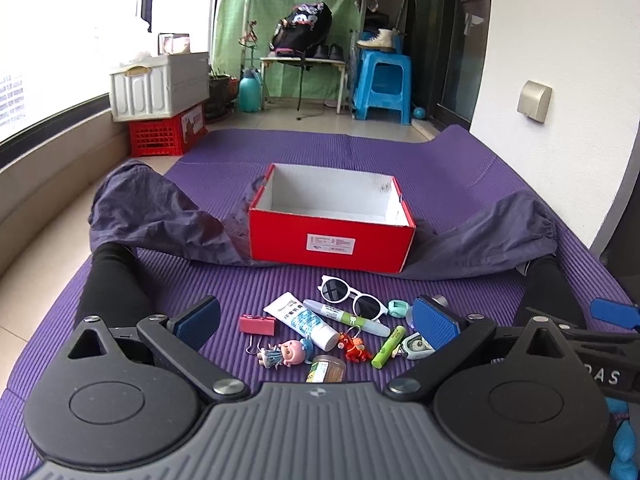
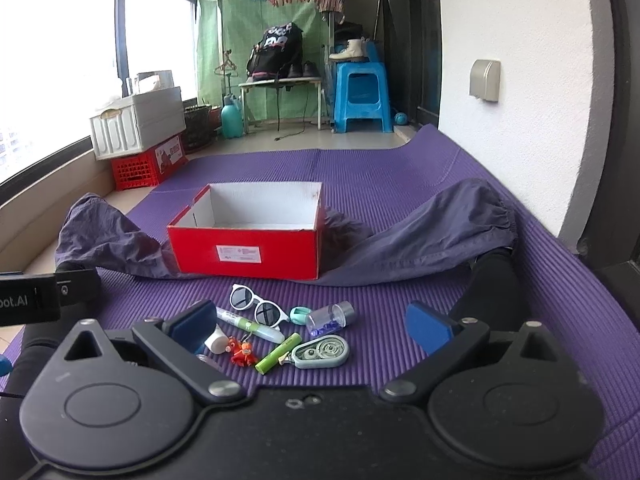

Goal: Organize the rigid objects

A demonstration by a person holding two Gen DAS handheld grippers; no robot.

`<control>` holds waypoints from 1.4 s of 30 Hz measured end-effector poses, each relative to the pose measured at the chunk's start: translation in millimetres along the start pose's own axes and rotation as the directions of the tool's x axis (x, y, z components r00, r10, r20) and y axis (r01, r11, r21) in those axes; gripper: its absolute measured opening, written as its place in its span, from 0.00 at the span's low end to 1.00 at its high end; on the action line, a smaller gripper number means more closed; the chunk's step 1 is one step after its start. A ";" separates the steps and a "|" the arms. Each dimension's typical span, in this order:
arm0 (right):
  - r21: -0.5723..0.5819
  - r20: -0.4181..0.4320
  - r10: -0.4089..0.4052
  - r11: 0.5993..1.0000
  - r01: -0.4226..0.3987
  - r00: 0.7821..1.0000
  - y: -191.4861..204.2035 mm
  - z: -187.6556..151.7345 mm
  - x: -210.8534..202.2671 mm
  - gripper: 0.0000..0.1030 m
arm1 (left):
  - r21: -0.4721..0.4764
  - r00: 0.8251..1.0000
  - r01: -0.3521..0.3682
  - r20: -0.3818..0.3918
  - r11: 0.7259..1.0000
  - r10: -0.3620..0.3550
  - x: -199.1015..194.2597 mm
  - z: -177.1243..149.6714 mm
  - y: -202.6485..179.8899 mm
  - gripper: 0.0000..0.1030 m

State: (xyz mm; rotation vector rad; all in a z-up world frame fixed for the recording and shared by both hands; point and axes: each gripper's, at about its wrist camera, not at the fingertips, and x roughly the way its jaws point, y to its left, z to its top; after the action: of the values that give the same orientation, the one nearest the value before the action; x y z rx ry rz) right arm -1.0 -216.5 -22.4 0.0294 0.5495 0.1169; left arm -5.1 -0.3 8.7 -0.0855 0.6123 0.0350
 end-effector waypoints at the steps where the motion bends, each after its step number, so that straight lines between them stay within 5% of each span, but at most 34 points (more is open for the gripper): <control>1: -0.003 -0.008 -0.004 1.000 0.004 1.000 -0.4 0.7 4.2 0.98 | 0.006 1.000 0.002 -0.009 1.000 -0.002 5.3 1.4 -0.1 1.00; 10: 0.017 -0.184 -0.028 0.999 0.031 0.982 -16.5 -5.8 80.2 0.93 | -0.003 0.990 -0.048 -0.135 0.999 0.047 85.8 2.8 12.3 1.00; 15: -0.023 -0.275 -0.027 1.000 0.021 0.961 -4.2 -27.8 110.7 0.91 | 0.025 0.965 -0.026 -0.262 0.999 0.032 134.1 -18.6 3.0 1.00; 28: -0.075 -0.489 -0.015 0.997 -0.025 0.872 19.9 -57.5 161.4 0.88 | 0.070 0.883 -0.007 -0.468 0.998 0.039 203.1 -70.0 -6.4 0.99; 34: -0.029 -0.601 0.014 0.999 -0.039 0.799 20.3 -74.1 186.6 0.72 | 0.035 0.868 -0.011 -0.496 0.999 0.027 212.8 -77.3 0.4 0.99; 42: -0.039 -0.623 0.037 0.996 -0.078 0.781 27.8 -79.8 190.1 0.51 | 0.031 0.861 0.006 -0.509 1.000 0.011 215.8 -81.8 -0.1 0.64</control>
State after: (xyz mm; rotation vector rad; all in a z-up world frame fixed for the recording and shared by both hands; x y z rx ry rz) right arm 115.3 -166.7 -187.5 -0.0581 1.2155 0.2071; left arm 124.6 -6.1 -182.1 -0.0631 1.1465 0.0044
